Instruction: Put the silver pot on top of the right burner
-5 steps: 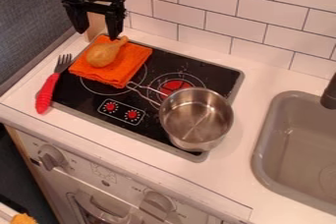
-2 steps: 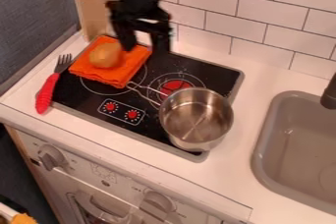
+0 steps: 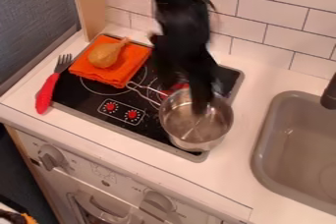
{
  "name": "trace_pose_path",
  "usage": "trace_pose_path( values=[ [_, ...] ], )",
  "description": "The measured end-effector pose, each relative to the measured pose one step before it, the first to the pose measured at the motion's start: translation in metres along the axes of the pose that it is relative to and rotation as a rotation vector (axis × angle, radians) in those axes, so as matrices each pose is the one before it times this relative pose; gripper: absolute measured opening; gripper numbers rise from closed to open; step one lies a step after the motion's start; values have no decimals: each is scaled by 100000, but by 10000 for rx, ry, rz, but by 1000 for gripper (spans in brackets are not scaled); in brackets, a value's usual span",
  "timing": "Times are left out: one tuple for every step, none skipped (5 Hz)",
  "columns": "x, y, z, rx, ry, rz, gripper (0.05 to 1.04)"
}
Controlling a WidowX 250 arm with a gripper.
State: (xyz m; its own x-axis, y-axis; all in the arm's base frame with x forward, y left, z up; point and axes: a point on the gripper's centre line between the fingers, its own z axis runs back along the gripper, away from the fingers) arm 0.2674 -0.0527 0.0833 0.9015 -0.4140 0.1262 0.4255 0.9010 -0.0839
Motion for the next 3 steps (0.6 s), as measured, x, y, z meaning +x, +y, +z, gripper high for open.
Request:
trace_pose_path(
  values=[
    [-497,-1557,-2208,519,391,-575,1000],
    [695,-880,-2889,616,105,-311,1000],
    [534,173,-2055,512,140,-189,1000]
  ],
)
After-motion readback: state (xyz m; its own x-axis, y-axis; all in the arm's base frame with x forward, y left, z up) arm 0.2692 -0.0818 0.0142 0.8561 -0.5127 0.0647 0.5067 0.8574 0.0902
